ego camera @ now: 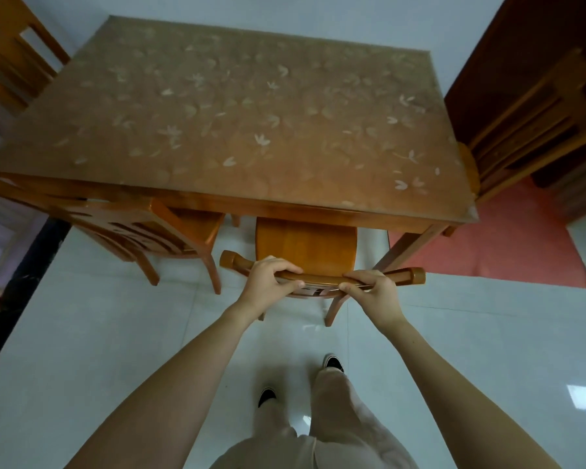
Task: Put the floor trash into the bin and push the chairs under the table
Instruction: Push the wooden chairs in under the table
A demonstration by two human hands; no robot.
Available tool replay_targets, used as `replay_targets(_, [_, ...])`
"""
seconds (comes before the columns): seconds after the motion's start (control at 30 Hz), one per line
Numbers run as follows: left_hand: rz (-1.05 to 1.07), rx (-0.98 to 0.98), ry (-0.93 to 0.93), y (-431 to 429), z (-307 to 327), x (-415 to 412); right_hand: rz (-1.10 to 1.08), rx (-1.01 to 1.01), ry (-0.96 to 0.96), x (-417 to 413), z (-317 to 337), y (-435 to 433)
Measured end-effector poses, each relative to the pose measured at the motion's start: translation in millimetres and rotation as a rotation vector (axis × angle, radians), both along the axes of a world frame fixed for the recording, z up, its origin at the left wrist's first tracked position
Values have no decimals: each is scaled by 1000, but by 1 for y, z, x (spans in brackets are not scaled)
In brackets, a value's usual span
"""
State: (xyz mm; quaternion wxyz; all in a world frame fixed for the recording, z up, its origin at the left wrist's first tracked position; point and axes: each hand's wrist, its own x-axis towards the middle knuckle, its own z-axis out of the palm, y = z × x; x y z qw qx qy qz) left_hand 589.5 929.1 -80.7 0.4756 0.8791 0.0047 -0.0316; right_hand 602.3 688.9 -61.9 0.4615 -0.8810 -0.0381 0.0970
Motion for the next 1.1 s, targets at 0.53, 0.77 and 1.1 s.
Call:
replay_targets(0.53, [5, -25, -107, 5, -8, 31, -36, -19, -17, 24, -8, 7])
replay_targets(0.77, [-3, -27, -63, 9, -9, 58, -40, -15, 6, 50, -11, 10])
replay_targets(1.1, [-2, -28, -92, 14, -8, 93, -64, -3, 70, 84, -11, 14])
